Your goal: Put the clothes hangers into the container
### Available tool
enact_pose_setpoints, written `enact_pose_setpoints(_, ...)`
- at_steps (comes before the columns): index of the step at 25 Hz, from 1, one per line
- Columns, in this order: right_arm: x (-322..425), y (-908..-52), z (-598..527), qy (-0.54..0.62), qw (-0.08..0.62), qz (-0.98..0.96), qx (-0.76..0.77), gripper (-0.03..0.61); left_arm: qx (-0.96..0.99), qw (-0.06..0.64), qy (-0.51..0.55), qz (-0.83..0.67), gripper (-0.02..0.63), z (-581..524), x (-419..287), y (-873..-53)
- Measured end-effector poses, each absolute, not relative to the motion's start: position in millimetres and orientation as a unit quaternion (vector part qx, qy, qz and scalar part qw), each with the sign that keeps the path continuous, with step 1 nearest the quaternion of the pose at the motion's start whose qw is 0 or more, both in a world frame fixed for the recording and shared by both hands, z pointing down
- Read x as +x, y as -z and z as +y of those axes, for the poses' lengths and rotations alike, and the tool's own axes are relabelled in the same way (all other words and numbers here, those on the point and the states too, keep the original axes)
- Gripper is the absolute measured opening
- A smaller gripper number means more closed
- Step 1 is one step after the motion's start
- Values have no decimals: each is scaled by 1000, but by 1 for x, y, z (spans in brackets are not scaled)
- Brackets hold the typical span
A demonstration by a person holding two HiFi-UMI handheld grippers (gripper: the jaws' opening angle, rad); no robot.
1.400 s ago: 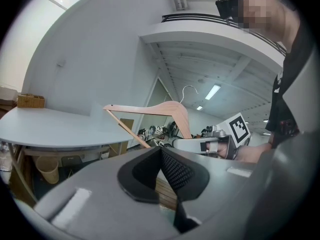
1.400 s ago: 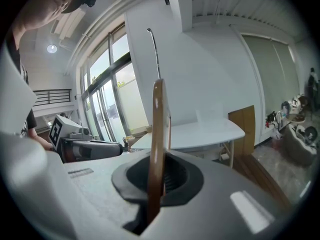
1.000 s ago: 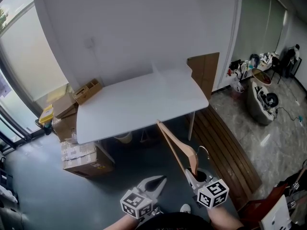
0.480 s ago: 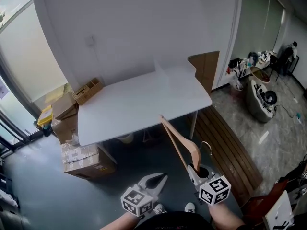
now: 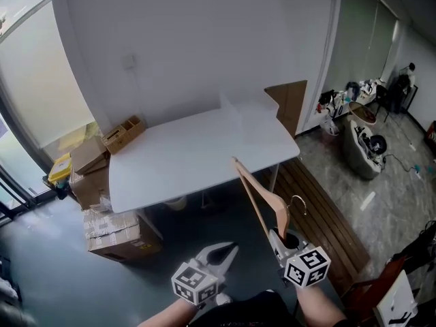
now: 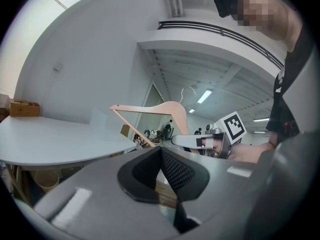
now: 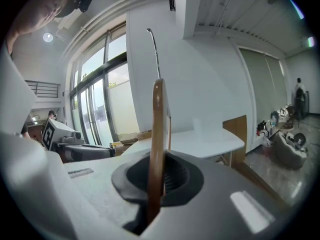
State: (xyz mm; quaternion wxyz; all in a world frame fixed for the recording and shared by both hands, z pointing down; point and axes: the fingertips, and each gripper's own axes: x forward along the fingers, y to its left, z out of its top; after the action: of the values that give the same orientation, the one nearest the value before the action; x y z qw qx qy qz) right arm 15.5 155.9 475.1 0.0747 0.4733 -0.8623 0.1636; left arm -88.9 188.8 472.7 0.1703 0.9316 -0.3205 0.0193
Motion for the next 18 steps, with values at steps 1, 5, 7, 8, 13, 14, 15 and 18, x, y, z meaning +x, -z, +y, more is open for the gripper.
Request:
enact_pose_setpoints(1, 15, -474, 154, -162, 73, -862, 475, 2, 932, 169, -19, -321, 3, 188, -91, -472)
enact_pose_setpoints(5, 14, -472, 145, -159, 70, -862, 477, 2, 931, 165, -18, -326, 3, 181, -96, -470)
enact_pose_setpoints(7, 14, -472, 139, -160, 68, -862, 476, 2, 930, 164, -18, -330, 3, 175, -97, -469)
enact_pose_setpoints(8, 14, -472, 134, -160, 67, -862, 476, 2, 929, 163, -18, -332, 3, 172, -97, -470)
enact_pose_setpoints(13, 26, -471, 106, -157, 60, -865, 472, 2, 924, 160, -24, -345, 3, 150, -89, -474)
enact_pose_setpoints(14, 29, -470, 98, -157, 59, -867, 470, 2, 924, 159, -24, -348, 3, 144, -86, -474)
enact_pose_setpoints(15, 32, -470, 89, -157, 58, -868, 468, 2, 923, 158, -24, -351, 3, 136, -84, -474)
enact_pose_setpoints(18, 41, -470, 58, -155, 54, -873, 460, 2, 916, 159, -24, -367, 3, 109, -79, -477)
